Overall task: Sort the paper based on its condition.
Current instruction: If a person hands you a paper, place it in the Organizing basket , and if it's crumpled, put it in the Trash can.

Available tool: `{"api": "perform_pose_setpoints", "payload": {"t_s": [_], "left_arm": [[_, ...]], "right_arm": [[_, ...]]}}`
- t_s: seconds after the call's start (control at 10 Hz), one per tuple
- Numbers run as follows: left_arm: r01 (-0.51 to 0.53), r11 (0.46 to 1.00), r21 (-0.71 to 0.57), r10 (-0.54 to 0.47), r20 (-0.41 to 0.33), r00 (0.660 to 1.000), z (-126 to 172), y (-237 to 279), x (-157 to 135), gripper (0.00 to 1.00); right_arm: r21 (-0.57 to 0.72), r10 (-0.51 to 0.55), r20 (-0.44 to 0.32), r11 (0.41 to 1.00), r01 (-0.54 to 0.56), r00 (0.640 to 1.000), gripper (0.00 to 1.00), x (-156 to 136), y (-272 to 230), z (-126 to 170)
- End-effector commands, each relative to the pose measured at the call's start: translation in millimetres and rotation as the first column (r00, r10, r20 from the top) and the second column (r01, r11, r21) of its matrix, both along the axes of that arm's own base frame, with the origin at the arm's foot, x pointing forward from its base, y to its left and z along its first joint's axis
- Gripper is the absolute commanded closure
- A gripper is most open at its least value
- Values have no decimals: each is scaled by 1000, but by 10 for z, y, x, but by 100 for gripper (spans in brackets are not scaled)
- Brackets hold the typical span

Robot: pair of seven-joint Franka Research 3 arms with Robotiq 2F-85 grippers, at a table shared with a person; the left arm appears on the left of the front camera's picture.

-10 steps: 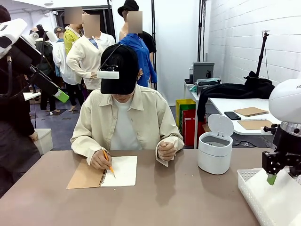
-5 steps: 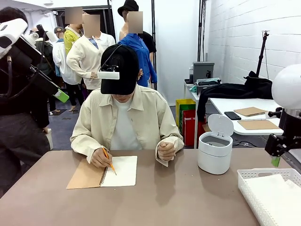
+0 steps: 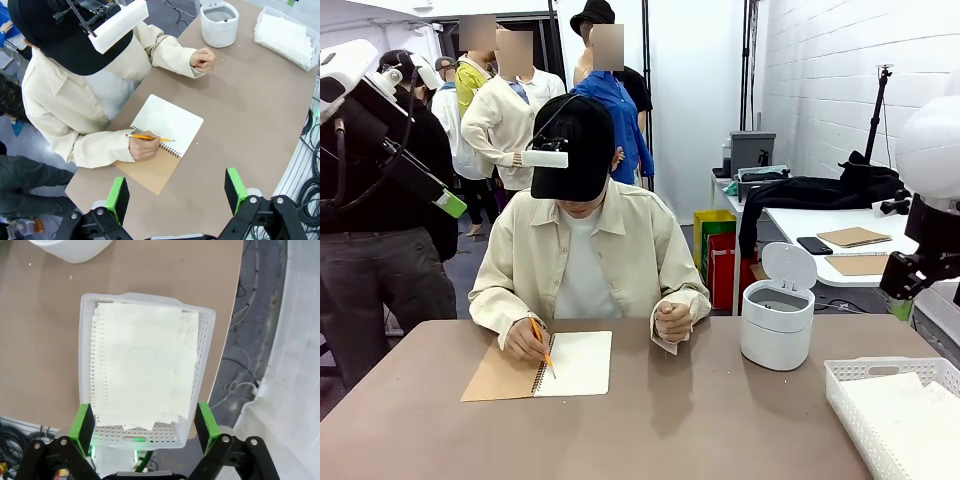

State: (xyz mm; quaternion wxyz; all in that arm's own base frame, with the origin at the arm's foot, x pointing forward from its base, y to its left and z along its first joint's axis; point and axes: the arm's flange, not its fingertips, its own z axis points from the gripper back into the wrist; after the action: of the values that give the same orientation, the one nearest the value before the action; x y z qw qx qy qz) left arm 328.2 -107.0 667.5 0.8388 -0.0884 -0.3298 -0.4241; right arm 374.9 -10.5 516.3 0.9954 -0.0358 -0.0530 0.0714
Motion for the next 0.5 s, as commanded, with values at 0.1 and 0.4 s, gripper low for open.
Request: {"api": "perform_pose_setpoints", "payload": {"t_s": [0.1,0.4], "left_arm": [[-4,1000,-4,4,2,1000,5,5,8,0],[-4,1000,-4,4,2,1000,5,5,8,0]], "right_arm": [[-5,-42,-33,999,42,999,0,17,-48,-106],[73,158,7,985,-158,987,0,-86,294,115]]}}
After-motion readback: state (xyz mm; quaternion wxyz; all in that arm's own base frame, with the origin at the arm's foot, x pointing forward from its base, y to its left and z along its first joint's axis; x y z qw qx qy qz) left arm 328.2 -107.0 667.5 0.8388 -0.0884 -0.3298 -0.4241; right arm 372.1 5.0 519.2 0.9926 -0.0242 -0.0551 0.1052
